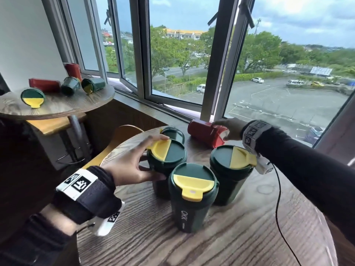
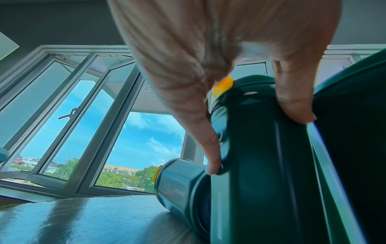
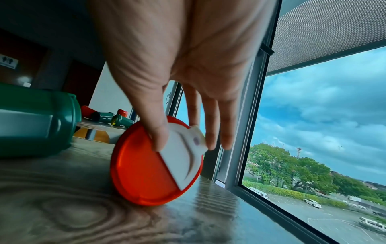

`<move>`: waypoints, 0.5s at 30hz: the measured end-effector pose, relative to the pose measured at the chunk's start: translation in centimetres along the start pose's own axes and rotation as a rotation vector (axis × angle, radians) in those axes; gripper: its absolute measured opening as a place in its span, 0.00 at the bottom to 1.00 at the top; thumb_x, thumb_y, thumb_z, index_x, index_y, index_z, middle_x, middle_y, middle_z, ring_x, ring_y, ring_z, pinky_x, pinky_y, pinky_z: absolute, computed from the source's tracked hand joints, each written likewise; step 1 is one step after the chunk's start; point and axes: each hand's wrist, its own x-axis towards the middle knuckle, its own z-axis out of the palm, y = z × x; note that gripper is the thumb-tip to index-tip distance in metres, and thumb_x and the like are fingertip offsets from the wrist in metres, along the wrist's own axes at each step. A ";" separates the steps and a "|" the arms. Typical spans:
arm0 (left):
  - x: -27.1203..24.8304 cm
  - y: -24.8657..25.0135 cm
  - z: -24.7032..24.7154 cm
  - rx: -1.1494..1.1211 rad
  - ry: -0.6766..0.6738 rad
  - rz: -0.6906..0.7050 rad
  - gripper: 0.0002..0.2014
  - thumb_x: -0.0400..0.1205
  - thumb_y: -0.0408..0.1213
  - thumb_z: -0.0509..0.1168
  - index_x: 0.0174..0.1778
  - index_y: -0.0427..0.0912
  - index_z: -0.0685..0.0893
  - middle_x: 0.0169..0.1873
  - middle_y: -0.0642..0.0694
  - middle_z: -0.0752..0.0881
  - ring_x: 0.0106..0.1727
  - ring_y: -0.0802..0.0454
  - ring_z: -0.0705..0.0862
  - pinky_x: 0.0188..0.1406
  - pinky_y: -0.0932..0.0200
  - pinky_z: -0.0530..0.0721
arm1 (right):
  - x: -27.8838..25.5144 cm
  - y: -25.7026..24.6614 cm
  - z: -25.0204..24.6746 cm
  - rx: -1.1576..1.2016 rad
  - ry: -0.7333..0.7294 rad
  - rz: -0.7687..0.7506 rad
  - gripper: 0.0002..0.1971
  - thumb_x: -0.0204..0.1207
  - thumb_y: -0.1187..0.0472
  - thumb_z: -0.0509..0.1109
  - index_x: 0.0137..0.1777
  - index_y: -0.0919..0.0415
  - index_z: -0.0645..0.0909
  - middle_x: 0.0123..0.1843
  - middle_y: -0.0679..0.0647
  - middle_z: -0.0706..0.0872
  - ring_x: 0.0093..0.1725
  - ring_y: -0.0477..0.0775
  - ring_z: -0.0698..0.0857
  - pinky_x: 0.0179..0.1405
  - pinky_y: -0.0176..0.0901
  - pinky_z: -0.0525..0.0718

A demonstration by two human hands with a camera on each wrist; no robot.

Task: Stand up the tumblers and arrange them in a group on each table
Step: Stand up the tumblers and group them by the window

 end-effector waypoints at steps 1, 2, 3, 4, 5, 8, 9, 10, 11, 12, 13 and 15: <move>0.0 0.1 0.0 -0.003 0.006 0.010 0.41 0.64 0.36 0.81 0.70 0.58 0.69 0.67 0.60 0.75 0.67 0.66 0.75 0.60 0.77 0.73 | 0.0 0.0 0.0 0.009 0.018 -0.008 0.32 0.72 0.69 0.72 0.75 0.50 0.69 0.70 0.56 0.81 0.67 0.57 0.80 0.64 0.46 0.76; -0.1 0.1 0.0 0.003 0.009 0.018 0.41 0.64 0.35 0.81 0.70 0.57 0.69 0.66 0.61 0.75 0.66 0.68 0.74 0.60 0.79 0.71 | 0.0 0.1 0.1 0.011 0.034 -0.012 0.31 0.72 0.69 0.72 0.74 0.50 0.70 0.69 0.57 0.82 0.66 0.59 0.80 0.64 0.48 0.77; -0.1 0.2 0.0 0.014 0.009 0.025 0.41 0.64 0.34 0.81 0.70 0.56 0.69 0.66 0.62 0.75 0.66 0.69 0.74 0.61 0.79 0.70 | 0.0 0.1 0.1 0.013 0.052 -0.016 0.30 0.73 0.69 0.71 0.74 0.50 0.71 0.67 0.59 0.82 0.65 0.60 0.81 0.64 0.50 0.78; -0.1 0.2 0.0 0.028 0.006 0.033 0.40 0.64 0.35 0.81 0.70 0.55 0.69 0.66 0.62 0.75 0.66 0.70 0.74 0.62 0.79 0.69 | -0.1 0.2 0.1 0.022 0.074 -0.025 0.28 0.73 0.69 0.71 0.73 0.52 0.73 0.66 0.61 0.83 0.64 0.61 0.81 0.64 0.51 0.78; -0.1 0.2 0.0 0.037 0.003 0.040 0.40 0.64 0.36 0.81 0.70 0.56 0.69 0.66 0.62 0.75 0.66 0.69 0.74 0.62 0.79 0.69 | -0.1 0.2 0.1 0.035 0.094 -0.036 0.26 0.73 0.70 0.71 0.72 0.54 0.75 0.65 0.61 0.84 0.64 0.61 0.82 0.64 0.50 0.78; -0.1 0.1 -0.3 0.017 -0.022 0.031 0.38 0.66 0.41 0.79 0.70 0.58 0.68 0.67 0.59 0.75 0.66 0.66 0.75 0.60 0.79 0.71 | -0.4 0.1 0.1 0.069 0.115 -0.060 0.23 0.74 0.69 0.70 0.70 0.57 0.77 0.64 0.61 0.85 0.64 0.61 0.82 0.65 0.49 0.77; -0.1 0.2 -0.4 0.016 -0.039 0.034 0.36 0.67 0.46 0.77 0.70 0.59 0.68 0.68 0.60 0.74 0.67 0.66 0.74 0.61 0.79 0.70 | -0.5 0.0 0.2 0.074 0.123 -0.064 0.22 0.75 0.69 0.69 0.70 0.58 0.77 0.63 0.62 0.85 0.63 0.61 0.82 0.65 0.50 0.77; -0.1 0.3 -0.5 0.016 -0.054 0.033 0.35 0.68 0.51 0.73 0.70 0.60 0.67 0.69 0.61 0.74 0.68 0.66 0.73 0.62 0.79 0.69 | -0.6 0.0 0.3 0.082 0.135 -0.072 0.21 0.76 0.68 0.68 0.69 0.58 0.77 0.63 0.62 0.85 0.63 0.61 0.82 0.65 0.50 0.77; -0.1 0.3 -0.6 0.007 -0.064 0.026 0.33 0.68 0.55 0.69 0.70 0.61 0.67 0.69 0.61 0.74 0.68 0.66 0.73 0.64 0.77 0.69 | -0.7 0.0 0.3 0.096 0.147 -0.078 0.20 0.77 0.67 0.68 0.69 0.59 0.77 0.63 0.62 0.85 0.63 0.61 0.82 0.64 0.49 0.77; 0.0 0.3 -0.6 -0.006 -0.066 0.019 0.32 0.69 0.58 0.67 0.70 0.62 0.67 0.69 0.61 0.74 0.69 0.66 0.73 0.64 0.77 0.70 | -0.9 0.0 0.2 0.113 0.158 -0.079 0.19 0.77 0.67 0.67 0.69 0.59 0.78 0.63 0.63 0.85 0.62 0.61 0.82 0.64 0.49 0.77; -0.1 0.3 -0.6 -0.014 -0.061 0.018 0.31 0.69 0.58 0.66 0.70 0.62 0.68 0.68 0.61 0.74 0.68 0.66 0.73 0.63 0.78 0.70 | -1.2 0.0 0.0 0.127 0.166 -0.077 0.19 0.78 0.67 0.66 0.69 0.60 0.78 0.63 0.63 0.85 0.62 0.61 0.82 0.64 0.50 0.77; -0.1 0.3 -0.5 -0.007 -0.050 0.024 0.30 0.70 0.59 0.65 0.70 0.63 0.68 0.68 0.62 0.74 0.67 0.68 0.73 0.61 0.80 0.69 | -1.7 0.1 -0.6 0.151 0.166 -0.077 0.18 0.79 0.67 0.66 0.69 0.60 0.78 0.64 0.64 0.85 0.63 0.62 0.82 0.64 0.50 0.76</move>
